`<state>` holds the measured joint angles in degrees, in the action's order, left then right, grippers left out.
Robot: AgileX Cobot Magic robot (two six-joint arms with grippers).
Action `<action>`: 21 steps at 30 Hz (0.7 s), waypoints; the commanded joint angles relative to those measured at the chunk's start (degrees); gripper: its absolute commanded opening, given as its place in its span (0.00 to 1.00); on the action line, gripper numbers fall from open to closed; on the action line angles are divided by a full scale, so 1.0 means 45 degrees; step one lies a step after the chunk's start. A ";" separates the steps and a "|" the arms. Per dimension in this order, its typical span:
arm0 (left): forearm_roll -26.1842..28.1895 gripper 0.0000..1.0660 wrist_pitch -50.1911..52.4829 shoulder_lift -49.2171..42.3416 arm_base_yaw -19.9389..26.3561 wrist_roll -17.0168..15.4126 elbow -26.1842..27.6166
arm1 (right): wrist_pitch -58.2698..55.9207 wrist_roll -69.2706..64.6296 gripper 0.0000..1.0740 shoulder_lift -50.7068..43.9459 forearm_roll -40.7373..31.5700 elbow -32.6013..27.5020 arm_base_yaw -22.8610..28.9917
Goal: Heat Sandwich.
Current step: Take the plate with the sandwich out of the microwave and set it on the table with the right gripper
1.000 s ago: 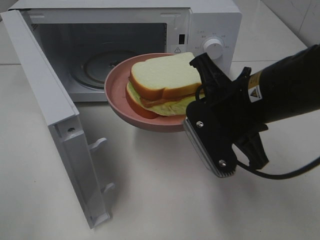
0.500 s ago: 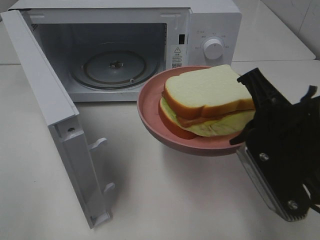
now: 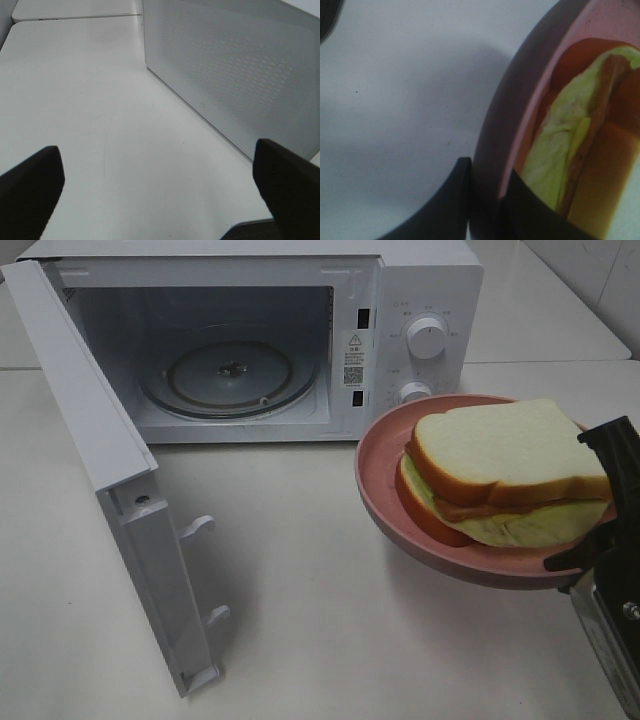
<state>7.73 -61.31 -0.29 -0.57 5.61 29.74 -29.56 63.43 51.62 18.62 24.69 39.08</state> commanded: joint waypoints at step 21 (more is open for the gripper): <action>0.0102 0.92 -0.0038 -0.0204 0.0064 -0.0025 0.0000 | -0.2890 -0.9065 0.00 -0.0178 0.4813 0.0000 -0.0089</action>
<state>7.73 -61.31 -0.29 -0.57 5.61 29.74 -42.40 24.18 51.11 37.76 24.52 39.02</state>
